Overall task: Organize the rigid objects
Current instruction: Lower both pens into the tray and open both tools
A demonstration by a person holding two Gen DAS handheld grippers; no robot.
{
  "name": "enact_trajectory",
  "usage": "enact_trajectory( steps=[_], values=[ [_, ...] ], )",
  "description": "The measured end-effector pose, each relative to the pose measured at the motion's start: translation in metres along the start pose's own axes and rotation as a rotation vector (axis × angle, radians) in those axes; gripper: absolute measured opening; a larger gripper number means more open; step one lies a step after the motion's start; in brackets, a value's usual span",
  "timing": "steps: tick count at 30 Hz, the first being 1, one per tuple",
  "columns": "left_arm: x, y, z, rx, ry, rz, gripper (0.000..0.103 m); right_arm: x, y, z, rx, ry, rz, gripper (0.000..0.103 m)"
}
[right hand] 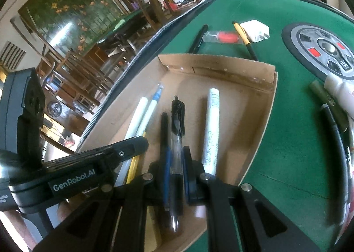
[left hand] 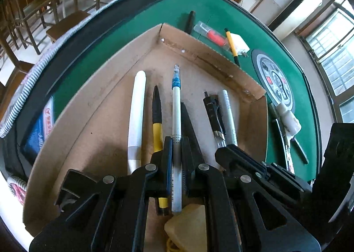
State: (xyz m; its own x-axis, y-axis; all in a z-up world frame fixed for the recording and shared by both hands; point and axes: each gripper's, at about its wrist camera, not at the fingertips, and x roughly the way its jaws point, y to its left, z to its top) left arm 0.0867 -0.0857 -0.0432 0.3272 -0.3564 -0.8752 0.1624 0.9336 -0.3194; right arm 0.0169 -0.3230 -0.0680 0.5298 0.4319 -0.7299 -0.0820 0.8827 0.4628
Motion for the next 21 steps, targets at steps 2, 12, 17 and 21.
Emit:
enact_trajectory(
  steps=[2,12,17,21],
  values=[
    [0.001,-0.002,0.0,0.006,0.005,0.005,0.007,-0.001,0.001,0.0,-0.011,-0.003,-0.016,0.009],
    [0.006,-0.003,0.001,0.004,0.029,0.017,0.007,0.001,0.007,-0.002,-0.061,0.008,-0.073,0.01],
    [0.0,-0.002,0.001,-0.002,-0.001,-0.01,0.032,-0.002,0.003,-0.001,-0.052,0.008,-0.054,0.011],
    [-0.019,-0.006,-0.008,-0.003,-0.064,-0.049,0.04,-0.023,-0.003,-0.007,-0.035,-0.042,-0.025,0.043]
  ],
)
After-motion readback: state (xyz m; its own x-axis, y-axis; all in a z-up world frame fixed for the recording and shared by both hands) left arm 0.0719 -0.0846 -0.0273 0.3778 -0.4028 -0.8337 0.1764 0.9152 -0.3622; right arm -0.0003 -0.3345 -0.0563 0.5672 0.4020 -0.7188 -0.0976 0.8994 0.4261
